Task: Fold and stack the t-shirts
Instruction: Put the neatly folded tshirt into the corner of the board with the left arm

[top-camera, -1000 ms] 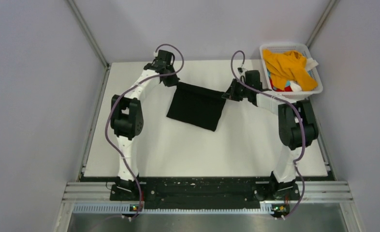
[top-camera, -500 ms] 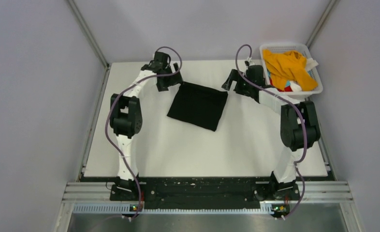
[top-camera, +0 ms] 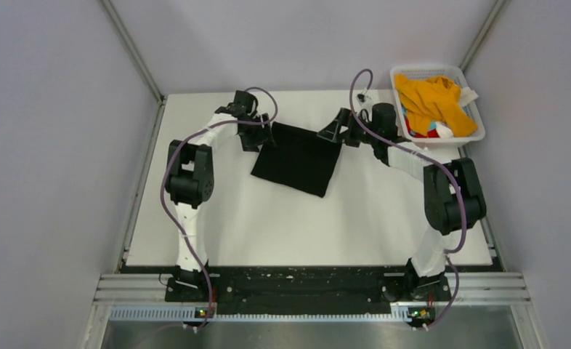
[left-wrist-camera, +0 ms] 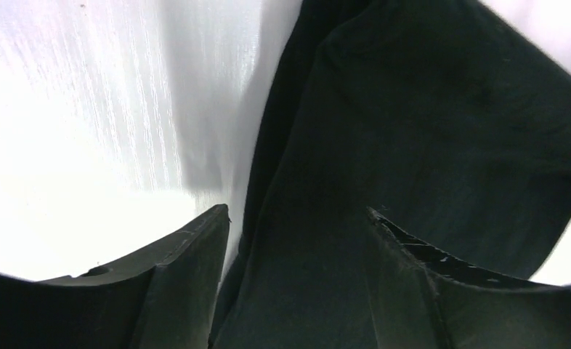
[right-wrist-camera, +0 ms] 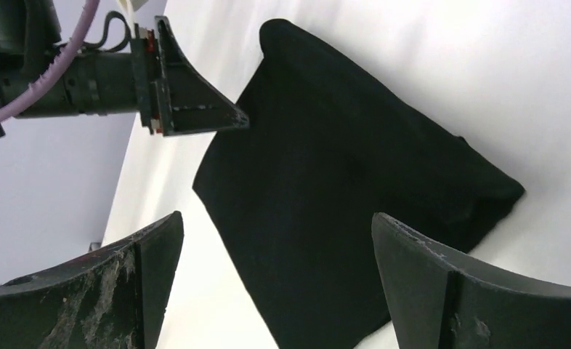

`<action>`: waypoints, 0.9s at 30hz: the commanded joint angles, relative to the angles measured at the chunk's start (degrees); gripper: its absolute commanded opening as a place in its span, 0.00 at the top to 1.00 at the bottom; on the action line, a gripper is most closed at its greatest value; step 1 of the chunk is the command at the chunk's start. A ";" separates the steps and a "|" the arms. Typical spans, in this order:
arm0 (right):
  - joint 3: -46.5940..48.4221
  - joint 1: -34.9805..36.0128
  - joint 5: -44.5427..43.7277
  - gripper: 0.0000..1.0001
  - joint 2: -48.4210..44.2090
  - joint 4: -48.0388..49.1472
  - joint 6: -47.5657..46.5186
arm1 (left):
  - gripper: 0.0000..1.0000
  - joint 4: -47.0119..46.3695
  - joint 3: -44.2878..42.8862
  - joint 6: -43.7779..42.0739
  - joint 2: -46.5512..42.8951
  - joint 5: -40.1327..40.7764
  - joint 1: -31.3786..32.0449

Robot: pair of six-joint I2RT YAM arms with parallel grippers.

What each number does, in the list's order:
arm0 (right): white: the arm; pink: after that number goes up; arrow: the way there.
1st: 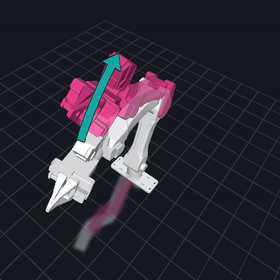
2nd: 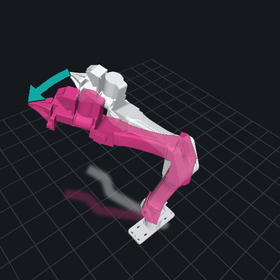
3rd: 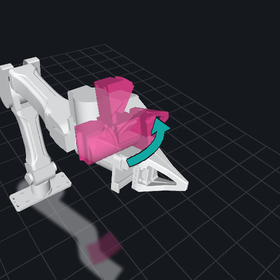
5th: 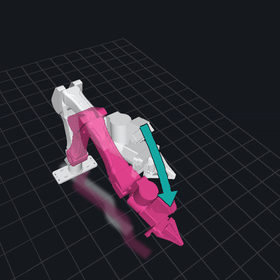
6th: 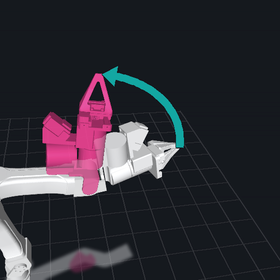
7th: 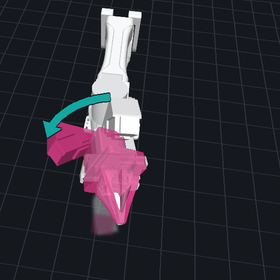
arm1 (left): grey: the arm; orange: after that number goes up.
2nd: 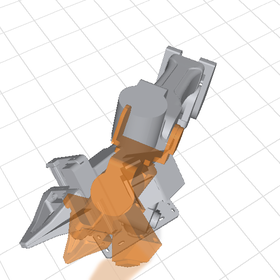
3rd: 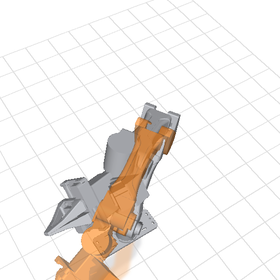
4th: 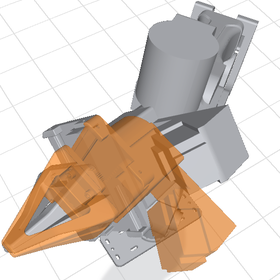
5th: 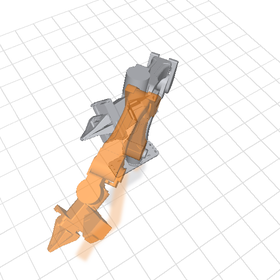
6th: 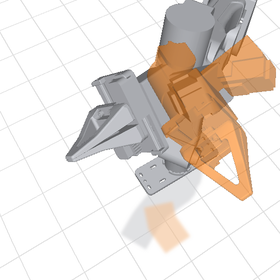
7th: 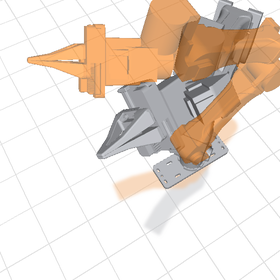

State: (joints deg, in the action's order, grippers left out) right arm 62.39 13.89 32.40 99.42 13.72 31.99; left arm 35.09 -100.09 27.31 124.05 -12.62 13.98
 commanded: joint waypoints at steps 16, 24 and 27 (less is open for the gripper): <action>20.91 0.49 -4.38 0.01 22.48 0.84 7.45 | 0.62 3.76 -0.77 -1.71 5.08 -0.20 0.16; 10.15 -0.97 4.14 0.01 8.66 9.56 11.69 | 1.00 5.10 -2.62 -1.18 4.11 5.16 -0.77; 5.38 -1.53 4.40 0.01 3.05 8.42 10.32 | 1.00 6.92 -3.00 0.30 2.95 9.66 -3.43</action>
State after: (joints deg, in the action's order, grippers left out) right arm 71.31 13.32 33.98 112.40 17.63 42.50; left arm 38.28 -101.49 26.65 128.05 -11.33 13.80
